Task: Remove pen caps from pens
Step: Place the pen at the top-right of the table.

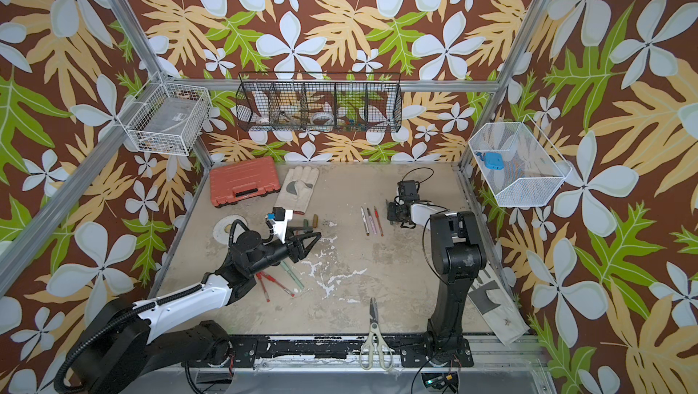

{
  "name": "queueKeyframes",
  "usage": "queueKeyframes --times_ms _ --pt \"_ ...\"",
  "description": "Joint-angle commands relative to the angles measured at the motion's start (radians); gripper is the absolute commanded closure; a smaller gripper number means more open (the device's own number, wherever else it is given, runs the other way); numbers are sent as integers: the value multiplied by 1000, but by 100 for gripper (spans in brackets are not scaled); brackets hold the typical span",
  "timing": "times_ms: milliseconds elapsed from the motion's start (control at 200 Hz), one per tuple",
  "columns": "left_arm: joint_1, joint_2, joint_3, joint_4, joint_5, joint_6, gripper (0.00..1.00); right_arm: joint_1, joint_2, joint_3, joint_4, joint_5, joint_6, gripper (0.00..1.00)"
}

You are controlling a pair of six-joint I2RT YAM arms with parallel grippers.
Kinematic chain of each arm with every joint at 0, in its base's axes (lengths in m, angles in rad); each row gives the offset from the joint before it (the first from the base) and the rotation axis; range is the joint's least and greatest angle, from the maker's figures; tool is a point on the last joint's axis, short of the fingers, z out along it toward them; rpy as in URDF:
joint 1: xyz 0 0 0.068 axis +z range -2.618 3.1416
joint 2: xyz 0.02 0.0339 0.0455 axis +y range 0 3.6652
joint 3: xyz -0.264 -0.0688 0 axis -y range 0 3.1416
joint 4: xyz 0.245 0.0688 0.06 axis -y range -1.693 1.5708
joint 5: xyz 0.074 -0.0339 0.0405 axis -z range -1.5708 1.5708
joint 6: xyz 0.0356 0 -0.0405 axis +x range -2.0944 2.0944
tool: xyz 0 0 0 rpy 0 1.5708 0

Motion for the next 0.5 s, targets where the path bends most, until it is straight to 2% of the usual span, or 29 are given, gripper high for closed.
queueKeyframes --times_ms 0,185,315,495 --pt "-1 -14 2 21 7 -2 45 -5 19 4 -72 14 15 78" --pt "-1 -24 -1 21 7 -3 45 -10 -28 -15 -66 31 23 60" --pt "-1 -20 6 -3 -18 1 45 -9 -108 -22 -66 18 25 55" --pt "-1 -29 29 -86 -93 -9 45 -3 -309 -93 -46 -25 46 51"
